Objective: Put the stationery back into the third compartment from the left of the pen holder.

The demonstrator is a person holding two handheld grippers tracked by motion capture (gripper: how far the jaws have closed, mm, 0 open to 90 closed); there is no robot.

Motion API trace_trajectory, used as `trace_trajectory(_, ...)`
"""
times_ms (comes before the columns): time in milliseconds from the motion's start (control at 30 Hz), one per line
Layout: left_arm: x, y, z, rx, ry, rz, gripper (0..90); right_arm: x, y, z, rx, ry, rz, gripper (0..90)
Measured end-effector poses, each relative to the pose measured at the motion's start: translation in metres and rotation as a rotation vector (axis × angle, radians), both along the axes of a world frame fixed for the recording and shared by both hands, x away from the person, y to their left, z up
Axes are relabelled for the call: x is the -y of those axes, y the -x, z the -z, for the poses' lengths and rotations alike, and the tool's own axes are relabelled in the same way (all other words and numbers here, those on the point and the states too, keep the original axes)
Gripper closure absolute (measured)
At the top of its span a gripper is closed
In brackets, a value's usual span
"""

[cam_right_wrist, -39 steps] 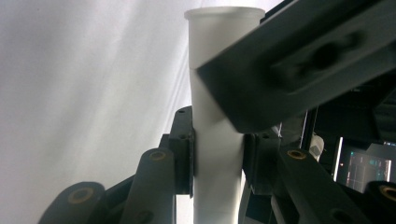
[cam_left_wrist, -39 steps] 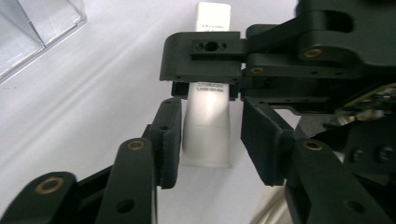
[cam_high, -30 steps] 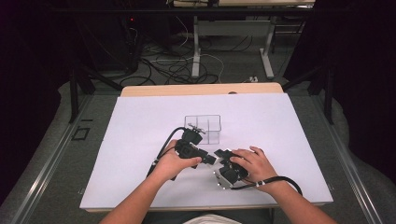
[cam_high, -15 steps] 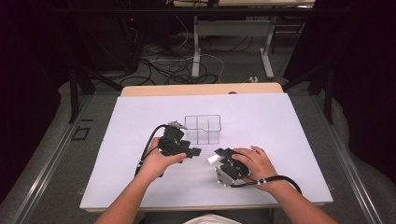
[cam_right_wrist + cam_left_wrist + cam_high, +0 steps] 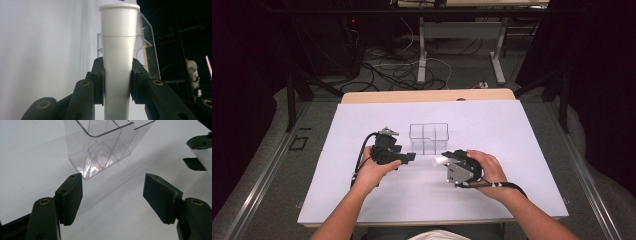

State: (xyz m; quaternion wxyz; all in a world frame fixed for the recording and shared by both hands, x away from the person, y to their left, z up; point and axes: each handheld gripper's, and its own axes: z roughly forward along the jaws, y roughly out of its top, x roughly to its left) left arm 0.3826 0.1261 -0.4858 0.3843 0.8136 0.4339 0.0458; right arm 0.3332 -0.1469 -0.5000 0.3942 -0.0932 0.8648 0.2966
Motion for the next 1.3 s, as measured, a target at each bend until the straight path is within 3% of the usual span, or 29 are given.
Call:
trace_trajectory(67,-0.003,-0.001,0.001,0.006,0.009,-0.013,26.8,0.003,-0.008,-0.006,-0.050,-0.070,0.011,69.2)
trace_trajectory(100,-0.004,-0.001,0.001,0.015,0.016,-0.023,26.8,0.003,-0.008,-0.006,-0.050,-0.070,0.011,69.2)
trace_trajectory(267,-0.014,-0.005,0.000,0.049,0.034,-0.055,15.9,0.005,-0.024,-0.015,-0.142,-0.204,0.052,69.2)
trace_trajectory(367,-0.017,-0.007,0.001,0.083,-0.026,-0.096,13.9,0.006,-0.034,-0.018,-0.193,-0.271,0.079,69.2)
trace_trajectory(667,-0.026,-0.009,0.005,0.089,0.017,-0.107,2.5,0.007,-0.064,-0.036,-0.305,-0.474,0.154,69.1)
trace_trajectory(867,-0.032,-0.011,0.005,0.124,0.015,-0.158,0.5,0.002,-0.079,-0.040,-0.372,-0.567,0.175,69.2)
trace_trajectory(1200,-0.036,-0.014,0.008,0.135,0.025,-0.209,0.6,-0.001,-0.097,-0.029,-0.478,-0.712,0.221,69.2)
trace_trajectory(1300,-0.037,-0.014,0.009,0.131,0.033,-0.218,0.5,-0.001,-0.100,-0.024,-0.493,-0.727,0.235,69.2)
